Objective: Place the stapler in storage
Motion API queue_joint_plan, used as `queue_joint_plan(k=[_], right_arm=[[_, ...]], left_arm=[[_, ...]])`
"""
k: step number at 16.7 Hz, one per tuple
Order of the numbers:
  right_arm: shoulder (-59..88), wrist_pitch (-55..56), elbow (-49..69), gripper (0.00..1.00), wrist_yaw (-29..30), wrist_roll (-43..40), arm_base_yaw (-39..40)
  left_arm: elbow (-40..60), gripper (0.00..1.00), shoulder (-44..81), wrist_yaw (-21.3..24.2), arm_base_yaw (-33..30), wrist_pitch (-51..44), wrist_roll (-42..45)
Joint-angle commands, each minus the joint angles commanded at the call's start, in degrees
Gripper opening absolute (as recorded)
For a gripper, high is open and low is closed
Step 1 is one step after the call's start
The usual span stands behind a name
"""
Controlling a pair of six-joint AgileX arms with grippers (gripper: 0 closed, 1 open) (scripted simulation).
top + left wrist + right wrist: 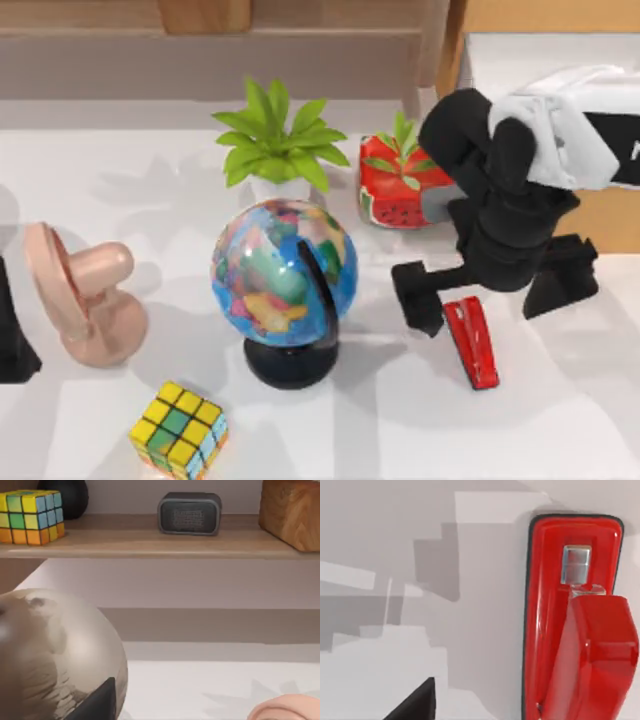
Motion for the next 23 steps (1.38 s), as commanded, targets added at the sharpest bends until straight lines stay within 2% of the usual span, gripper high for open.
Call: queue_joint_plan(k=[4,8,21,23], right_arm=[[2.65,6.13,-3.40,1.00,0.02,0.19,0.15],[2.77,6.32,-3.53,1.00,0.02,0.20,0.16],[2.77,6.32,-3.53,0.02,0.02,0.20,0.16],[2.77,6.32,-3.53,0.00,0.02,0.20,0.16]], left_arm=[[0.00,1.00,0.00,0.00,0.00,0.00,0.00],[0.00,1.00,0.00,0.00,0.00,0.00,0.00],[0.00,1.00,0.00,0.00,0.00,0.00,0.00],[0.00,1.00,0.00,0.00,0.00,0.00,0.00]])
